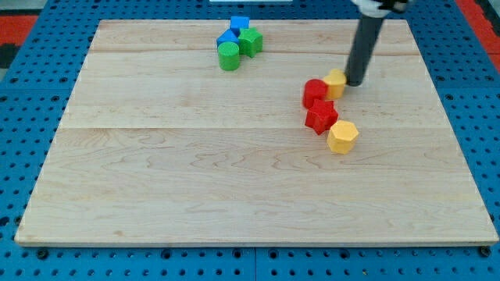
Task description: Push the yellow heart and red circle towards center
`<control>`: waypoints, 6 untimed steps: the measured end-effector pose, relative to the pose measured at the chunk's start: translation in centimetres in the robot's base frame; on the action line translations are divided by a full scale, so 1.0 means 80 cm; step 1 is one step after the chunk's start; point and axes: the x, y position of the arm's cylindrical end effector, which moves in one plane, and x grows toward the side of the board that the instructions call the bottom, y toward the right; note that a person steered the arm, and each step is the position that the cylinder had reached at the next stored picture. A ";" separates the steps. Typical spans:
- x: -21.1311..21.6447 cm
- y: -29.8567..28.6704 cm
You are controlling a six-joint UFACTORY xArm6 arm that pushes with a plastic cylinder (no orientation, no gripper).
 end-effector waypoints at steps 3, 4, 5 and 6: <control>-0.019 -0.090; -0.010 0.041; 0.102 0.119; 0.180 0.065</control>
